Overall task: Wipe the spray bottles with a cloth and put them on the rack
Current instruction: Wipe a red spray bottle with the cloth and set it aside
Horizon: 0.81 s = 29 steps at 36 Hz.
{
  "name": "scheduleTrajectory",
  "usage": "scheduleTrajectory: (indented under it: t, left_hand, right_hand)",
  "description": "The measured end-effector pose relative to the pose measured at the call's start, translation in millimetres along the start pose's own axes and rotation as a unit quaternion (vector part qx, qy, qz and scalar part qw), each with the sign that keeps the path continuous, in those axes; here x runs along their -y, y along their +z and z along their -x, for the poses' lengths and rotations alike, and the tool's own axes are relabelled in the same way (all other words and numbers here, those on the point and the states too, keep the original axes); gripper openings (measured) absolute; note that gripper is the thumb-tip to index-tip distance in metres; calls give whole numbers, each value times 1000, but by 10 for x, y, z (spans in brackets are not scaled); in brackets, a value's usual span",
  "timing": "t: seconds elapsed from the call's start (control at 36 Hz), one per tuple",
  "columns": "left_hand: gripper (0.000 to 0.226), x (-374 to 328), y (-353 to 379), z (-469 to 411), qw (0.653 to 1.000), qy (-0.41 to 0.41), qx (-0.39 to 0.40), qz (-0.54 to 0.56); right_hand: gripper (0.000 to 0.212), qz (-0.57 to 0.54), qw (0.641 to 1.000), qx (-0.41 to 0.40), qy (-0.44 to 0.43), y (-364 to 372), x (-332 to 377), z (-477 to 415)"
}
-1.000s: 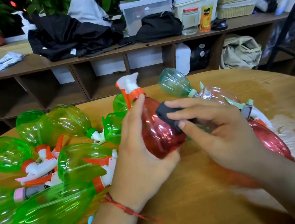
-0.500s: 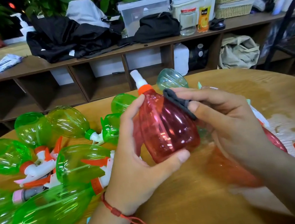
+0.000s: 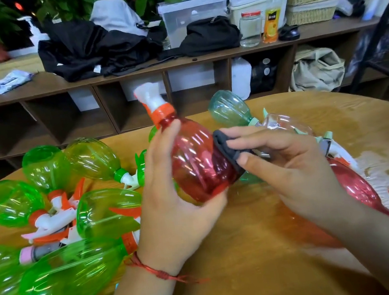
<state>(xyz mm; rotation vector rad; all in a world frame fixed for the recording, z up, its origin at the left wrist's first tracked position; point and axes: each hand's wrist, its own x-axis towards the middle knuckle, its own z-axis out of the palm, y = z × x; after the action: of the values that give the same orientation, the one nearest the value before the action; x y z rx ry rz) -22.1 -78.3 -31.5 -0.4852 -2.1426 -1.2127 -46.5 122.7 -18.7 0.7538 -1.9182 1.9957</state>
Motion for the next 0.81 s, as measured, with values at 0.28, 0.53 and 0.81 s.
scheduleTrajectory:
  t: [0.28,0.53,0.81]
  left_hand:
    - [97,-83,-1,54,966,-92,0,242]
    - [102,-122,12,66,991,-49,114,45]
    - [103,-130,111,93,952,-180,175,178]
  right_hand:
    - [32,-169,981,-5,96,57,60,4]
    - [29,-190,969,-38,152,-28,87,-43]
    - [34,23,999,-20,24,-52,9,-23]
